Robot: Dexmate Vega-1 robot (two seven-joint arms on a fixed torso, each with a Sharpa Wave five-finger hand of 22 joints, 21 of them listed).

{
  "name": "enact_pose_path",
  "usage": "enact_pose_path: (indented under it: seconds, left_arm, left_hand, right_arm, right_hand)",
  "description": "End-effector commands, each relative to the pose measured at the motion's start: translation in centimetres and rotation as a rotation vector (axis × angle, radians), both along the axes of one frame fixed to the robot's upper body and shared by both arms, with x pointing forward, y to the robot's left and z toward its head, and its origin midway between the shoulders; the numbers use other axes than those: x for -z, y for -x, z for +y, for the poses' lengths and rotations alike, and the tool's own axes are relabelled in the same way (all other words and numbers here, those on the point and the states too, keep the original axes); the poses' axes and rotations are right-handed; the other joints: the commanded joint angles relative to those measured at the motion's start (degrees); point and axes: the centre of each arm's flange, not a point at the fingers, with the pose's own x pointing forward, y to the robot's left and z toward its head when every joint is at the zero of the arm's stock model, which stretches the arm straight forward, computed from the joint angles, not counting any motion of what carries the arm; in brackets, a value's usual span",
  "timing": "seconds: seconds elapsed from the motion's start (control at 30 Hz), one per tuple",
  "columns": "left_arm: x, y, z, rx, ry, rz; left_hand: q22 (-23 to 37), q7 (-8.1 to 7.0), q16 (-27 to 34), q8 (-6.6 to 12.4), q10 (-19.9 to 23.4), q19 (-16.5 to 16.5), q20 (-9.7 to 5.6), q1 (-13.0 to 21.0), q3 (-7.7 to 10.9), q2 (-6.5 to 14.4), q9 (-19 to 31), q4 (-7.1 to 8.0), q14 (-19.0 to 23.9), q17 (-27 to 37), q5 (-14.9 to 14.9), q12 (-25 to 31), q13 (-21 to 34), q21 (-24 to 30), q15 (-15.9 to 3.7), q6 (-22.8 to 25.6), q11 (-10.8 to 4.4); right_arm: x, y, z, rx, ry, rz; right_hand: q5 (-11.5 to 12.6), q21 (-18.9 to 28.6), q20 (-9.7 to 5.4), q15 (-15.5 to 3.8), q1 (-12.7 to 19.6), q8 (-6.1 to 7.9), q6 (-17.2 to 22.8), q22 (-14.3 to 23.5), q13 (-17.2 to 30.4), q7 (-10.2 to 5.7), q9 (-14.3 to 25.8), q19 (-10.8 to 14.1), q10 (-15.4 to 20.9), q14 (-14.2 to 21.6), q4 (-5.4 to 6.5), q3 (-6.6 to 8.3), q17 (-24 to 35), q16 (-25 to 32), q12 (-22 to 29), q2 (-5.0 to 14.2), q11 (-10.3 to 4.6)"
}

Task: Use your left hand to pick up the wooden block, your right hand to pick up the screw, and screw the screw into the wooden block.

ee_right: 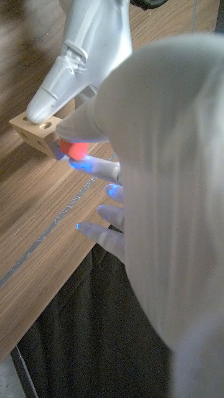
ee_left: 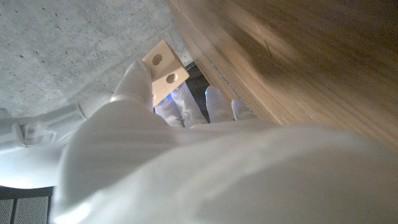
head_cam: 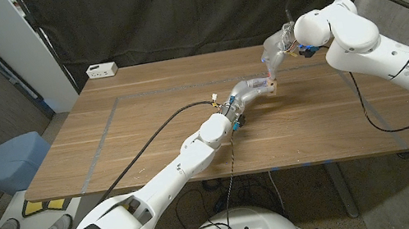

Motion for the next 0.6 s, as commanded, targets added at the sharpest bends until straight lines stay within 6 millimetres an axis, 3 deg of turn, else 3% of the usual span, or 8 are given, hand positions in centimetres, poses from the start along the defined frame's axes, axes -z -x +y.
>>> enact_pose_path:
  seconds: [0.03, 0.6]
  left_arm:
    - [-0.01, -0.17, 0.05, -0.001, -0.005, 0.002]
    - [-0.12, -0.41, 0.08, -0.002, -0.005, 0.005]
  left_hand:
    - [0.3, 0.18, 0.1, 0.53, 0.2, -0.2, 0.20, 0.0, 1.44, 0.5, 0.1, 0.93, 0.4, 0.1, 0.3, 0.3, 1.1, 0.3, -3.12, 0.8, -0.18]
    - [0.3, 0.22, 0.1, 0.54, 0.3, -0.1, 0.13, -0.1, 1.53, 0.5, 0.1, 0.90, 0.4, 0.1, 0.3, 0.3, 1.1, 0.4, -3.12, 0.9, -0.16]
  right_arm:
    - [0.14, -0.20, -0.08, 0.010, -0.014, -0.023]
    - [0.19, -0.72, 0.03, 0.008, -0.025, -0.020]
  right_hand:
    - [0.1, 0.3, -0.31, -2.40, -1.0, 0.78, 2.9, 0.2, 0.1, -0.62, 0.0, 1.0, 1.5, 0.9, 0.58, -0.20, 0.1, 0.5, 0.6, 0.29, 0.26]
    - [0.2, 0.3, -0.97, -2.33, -3.7, 1.72, 6.9, 0.2, 0.0, 0.52, -1.0, 1.9, 3.8, 2.4, 1.44, -1.20, 0.1, 0.9, 0.5, 1.03, 0.22]
